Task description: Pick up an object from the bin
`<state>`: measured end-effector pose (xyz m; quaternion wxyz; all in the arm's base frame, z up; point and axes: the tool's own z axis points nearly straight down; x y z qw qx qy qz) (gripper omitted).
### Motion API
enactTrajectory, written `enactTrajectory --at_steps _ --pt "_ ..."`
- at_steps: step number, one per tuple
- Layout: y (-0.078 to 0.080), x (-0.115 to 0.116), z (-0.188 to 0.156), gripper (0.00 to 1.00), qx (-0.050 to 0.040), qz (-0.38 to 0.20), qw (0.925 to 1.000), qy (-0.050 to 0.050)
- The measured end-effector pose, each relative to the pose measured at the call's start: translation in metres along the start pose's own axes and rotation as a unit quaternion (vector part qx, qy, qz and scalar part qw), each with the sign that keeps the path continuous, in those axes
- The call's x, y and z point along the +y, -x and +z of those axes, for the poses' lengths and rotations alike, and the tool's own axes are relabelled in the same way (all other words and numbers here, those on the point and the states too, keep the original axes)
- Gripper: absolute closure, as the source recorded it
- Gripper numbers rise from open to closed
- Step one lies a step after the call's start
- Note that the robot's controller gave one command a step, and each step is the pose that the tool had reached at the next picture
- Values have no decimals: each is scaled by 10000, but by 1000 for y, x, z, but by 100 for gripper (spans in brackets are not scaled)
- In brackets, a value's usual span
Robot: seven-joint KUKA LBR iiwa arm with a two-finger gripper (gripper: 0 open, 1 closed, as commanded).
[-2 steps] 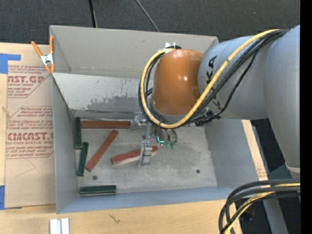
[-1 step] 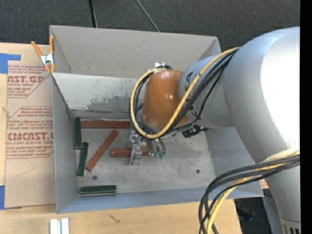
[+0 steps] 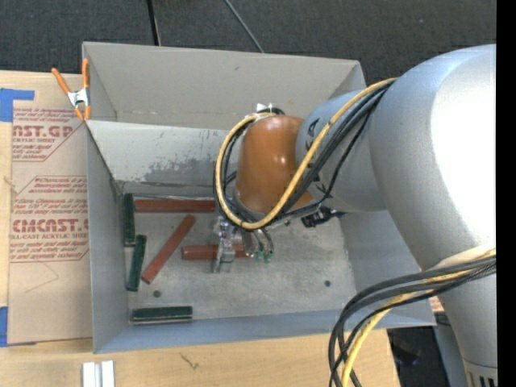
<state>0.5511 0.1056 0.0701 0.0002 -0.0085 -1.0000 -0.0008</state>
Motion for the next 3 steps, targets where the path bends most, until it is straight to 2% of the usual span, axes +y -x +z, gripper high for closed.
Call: enactTrajectory --at_steps 1,2,3 --pt "7 31 -120 100 -13 -230 9997 -3" --pt "7 31 -120 100 -12 -229 9997 -3" --pt "27 -12 -274 100 -25 -1891 9820 -6"
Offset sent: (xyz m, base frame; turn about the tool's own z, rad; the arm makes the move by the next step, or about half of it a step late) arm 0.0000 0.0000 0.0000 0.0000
